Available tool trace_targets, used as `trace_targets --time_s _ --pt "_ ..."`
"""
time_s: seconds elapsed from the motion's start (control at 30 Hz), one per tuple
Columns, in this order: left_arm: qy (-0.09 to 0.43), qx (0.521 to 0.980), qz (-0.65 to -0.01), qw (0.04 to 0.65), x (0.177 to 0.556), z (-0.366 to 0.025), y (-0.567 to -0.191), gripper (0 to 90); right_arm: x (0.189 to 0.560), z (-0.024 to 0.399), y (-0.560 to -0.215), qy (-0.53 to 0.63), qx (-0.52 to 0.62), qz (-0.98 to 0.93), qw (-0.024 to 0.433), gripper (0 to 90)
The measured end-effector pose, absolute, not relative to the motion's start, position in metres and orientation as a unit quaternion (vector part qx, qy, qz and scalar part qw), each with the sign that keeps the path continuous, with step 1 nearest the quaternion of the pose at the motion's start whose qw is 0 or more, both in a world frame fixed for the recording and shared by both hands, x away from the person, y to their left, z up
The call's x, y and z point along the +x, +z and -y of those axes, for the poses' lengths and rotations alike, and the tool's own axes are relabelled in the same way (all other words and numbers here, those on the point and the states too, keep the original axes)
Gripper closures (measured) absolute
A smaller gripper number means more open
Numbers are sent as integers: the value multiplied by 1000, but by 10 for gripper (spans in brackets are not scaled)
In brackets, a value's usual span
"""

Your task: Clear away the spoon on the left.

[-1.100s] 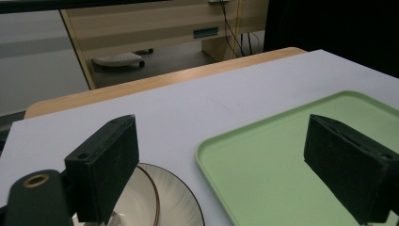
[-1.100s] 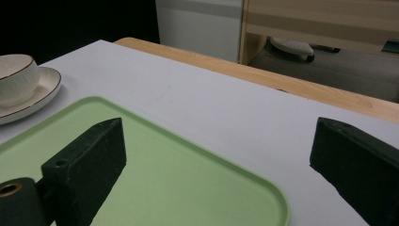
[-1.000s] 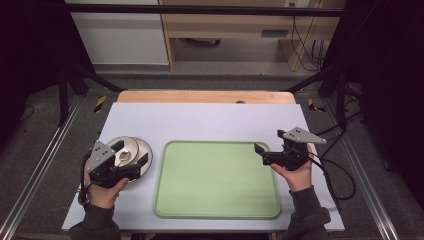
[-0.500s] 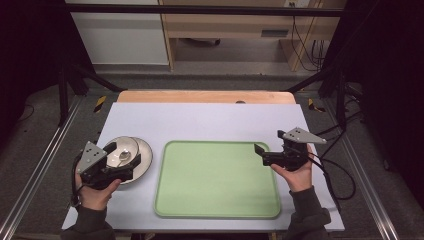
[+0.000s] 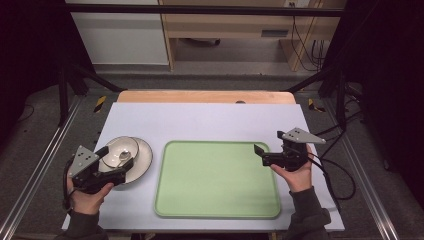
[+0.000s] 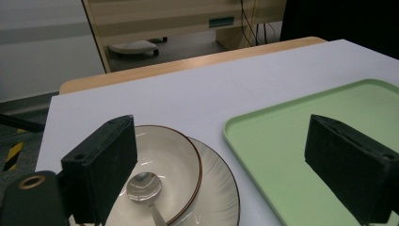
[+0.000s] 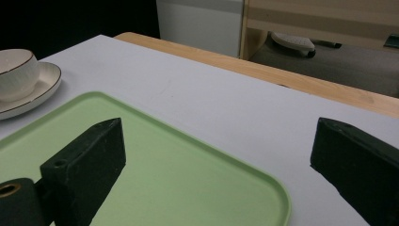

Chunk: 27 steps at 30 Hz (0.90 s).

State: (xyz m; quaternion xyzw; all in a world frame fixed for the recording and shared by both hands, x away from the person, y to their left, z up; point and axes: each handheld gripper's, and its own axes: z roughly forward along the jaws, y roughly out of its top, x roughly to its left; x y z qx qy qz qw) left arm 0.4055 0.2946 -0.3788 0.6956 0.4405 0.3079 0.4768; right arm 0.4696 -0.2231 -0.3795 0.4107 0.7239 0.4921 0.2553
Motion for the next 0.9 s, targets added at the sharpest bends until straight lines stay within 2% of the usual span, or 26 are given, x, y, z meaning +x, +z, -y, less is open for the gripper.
trace_targets --time_s 0.9 --pt "296 706 -468 442 390 -313 -407 85 470 221 -381 484 412 -730 253 39"
